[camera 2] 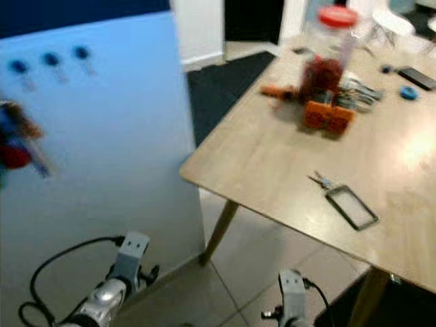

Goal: Hang keys on a hook

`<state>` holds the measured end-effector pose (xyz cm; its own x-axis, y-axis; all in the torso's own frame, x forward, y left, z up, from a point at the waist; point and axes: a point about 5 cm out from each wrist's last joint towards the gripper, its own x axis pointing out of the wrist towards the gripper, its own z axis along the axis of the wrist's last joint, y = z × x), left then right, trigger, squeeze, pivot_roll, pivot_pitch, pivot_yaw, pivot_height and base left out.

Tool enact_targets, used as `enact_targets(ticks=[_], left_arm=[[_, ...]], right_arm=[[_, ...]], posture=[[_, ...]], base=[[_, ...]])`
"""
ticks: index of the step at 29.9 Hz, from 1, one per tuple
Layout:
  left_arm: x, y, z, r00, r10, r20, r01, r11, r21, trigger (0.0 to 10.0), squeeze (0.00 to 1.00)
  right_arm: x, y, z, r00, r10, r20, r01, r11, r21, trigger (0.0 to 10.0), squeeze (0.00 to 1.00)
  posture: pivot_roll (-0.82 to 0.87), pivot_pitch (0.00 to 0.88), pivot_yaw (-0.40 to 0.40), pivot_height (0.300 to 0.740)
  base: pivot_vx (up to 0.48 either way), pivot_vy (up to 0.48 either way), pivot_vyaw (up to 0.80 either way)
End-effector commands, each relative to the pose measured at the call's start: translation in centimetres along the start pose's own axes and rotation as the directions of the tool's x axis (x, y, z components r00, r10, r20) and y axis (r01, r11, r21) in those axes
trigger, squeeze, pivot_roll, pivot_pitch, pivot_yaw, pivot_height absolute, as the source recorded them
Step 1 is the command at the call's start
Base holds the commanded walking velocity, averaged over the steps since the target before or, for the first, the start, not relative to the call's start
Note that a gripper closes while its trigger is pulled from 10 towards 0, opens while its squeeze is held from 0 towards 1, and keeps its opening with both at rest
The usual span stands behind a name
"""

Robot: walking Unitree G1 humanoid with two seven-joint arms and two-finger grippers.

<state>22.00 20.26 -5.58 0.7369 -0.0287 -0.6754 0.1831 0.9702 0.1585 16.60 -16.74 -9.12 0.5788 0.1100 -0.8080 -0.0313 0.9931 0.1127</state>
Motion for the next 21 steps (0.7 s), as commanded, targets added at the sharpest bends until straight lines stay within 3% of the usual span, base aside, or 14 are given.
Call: enact_targets(ticks=[1,21], left_arm=[[-0.21,-0.34,-0.93,0.999,-0.006,-0.035,0.005,1.0,-0.018,10.0,0.0],[-0.09,-0.16,-0.67,0.999,-0.004,-0.039,0.001,0.998,-0.055,10.0,0.0]], right_arm=[[-0.16,-0.1,-0.71,1.0,-0.001,-0.025,0.002,1.0,0.009,10.0,0.0],[-0.06,0.26,-0.53,1.0,0.019,-0.022,-0.019,1.0,0.007,10.0,0.0]], posture=[[0.05,0.049,-0.011,0.74],[0.06,0.047,-0.013,0.74]], base=[[0.0,0.0,0.8],[0.0,0.0,0.8]])
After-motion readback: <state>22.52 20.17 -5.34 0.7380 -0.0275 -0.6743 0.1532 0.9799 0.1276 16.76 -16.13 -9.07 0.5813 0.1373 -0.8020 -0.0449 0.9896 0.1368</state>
